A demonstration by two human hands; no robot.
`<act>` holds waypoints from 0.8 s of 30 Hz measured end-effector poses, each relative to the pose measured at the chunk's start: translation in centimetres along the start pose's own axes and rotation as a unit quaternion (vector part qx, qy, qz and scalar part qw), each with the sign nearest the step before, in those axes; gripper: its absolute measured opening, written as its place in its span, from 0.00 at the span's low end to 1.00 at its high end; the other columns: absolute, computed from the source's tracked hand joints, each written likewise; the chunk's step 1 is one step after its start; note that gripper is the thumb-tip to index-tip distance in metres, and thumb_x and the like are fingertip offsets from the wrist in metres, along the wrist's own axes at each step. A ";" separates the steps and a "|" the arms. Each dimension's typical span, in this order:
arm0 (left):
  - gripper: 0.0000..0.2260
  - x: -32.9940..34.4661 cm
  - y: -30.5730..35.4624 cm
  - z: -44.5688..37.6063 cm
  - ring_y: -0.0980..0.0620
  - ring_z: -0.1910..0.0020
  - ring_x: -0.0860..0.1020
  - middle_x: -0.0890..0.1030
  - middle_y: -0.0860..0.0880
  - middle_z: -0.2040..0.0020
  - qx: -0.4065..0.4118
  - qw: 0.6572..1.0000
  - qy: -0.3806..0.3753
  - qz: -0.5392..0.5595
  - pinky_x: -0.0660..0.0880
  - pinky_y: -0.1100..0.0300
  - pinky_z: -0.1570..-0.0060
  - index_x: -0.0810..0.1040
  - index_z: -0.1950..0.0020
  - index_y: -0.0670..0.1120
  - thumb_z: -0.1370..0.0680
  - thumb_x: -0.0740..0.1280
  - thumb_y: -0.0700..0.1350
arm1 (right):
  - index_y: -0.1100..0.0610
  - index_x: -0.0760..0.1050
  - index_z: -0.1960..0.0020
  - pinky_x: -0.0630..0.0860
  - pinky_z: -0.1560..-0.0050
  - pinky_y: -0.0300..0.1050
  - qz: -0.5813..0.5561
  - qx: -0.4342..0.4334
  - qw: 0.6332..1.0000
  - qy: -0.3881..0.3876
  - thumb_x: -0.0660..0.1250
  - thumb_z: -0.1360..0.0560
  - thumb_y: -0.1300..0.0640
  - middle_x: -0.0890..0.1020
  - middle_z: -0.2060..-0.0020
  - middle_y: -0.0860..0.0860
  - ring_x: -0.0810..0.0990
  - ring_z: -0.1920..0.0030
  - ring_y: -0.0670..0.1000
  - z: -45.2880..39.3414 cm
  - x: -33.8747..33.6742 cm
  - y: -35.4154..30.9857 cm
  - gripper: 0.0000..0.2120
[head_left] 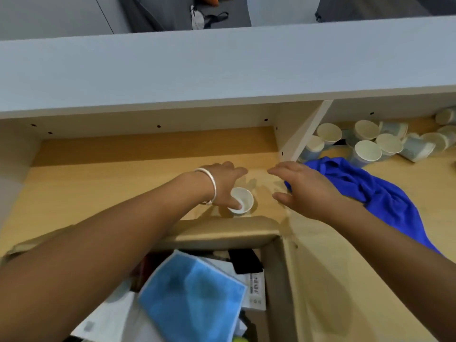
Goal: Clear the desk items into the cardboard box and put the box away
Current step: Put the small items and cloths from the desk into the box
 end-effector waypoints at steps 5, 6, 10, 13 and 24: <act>0.48 1.8 1.4 -4.6 0.43 0.37 0.72 0.61 0.49 0.28 0.005 0.989 -0.137 -0.063 0.74 0.53 0.48 0.48 0.23 0.59 0.34 0.74 0.62 | 0.48 0.62 0.25 0.64 0.31 0.50 -0.003 0.003 0.999 -0.036 0.68 0.26 0.44 0.66 0.27 0.50 0.64 0.29 0.53 -0.6 2.7 2.8 0.32; 0.48 2.0 1.7 -5.0 0.44 0.39 0.73 0.62 0.50 0.30 0.010 0.986 -0.147 -0.079 0.73 0.54 0.52 0.49 0.23 0.59 0.35 0.75 0.61 | 0.48 0.62 0.25 0.65 0.31 0.50 -0.009 0.003 0.999 -0.038 0.68 0.26 0.44 0.66 0.27 0.51 0.64 0.29 0.53 -0.4 3.1 3.1 0.32; 0.37 2.0 3.0 -5.5 0.47 0.54 0.74 0.70 0.50 0.37 0.071 0.982 -0.091 -0.152 0.70 0.56 0.61 0.60 0.28 0.56 0.32 0.73 0.60 | 0.48 0.63 0.26 0.66 0.32 0.50 -0.019 0.011 0.999 -0.038 0.68 0.26 0.44 0.67 0.28 0.51 0.65 0.29 0.53 0.5 3.7 4.0 0.31; 0.30 1.2 2.9 -4.2 0.48 0.57 0.73 0.74 0.50 0.43 0.073 0.991 -0.032 -0.108 0.71 0.57 0.62 0.65 0.35 0.53 0.32 0.72 0.58 | 0.46 0.62 0.26 0.67 0.32 0.50 -0.020 0.024 0.998 -0.046 0.67 0.26 0.43 0.66 0.27 0.49 0.64 0.29 0.51 1.1 3.6 3.8 0.31; 0.30 -3.5 -3.0 12.4 0.52 0.49 0.74 0.74 0.55 0.40 0.008 0.981 0.189 0.047 0.73 0.59 0.58 0.65 0.34 0.57 0.32 0.71 0.61 | 0.44 0.64 0.27 0.66 0.35 0.44 -0.024 -0.014 0.997 0.065 0.66 0.25 0.45 0.67 0.29 0.43 0.65 0.31 0.45 4.2 -4.2 -5.7 0.27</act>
Point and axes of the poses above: each hand's wrist, its own z-axis away from the middle knuckle, its own x-axis out of the palm, y = z × x, the point moved 3 cm from there along -z, towards the middle knuckle
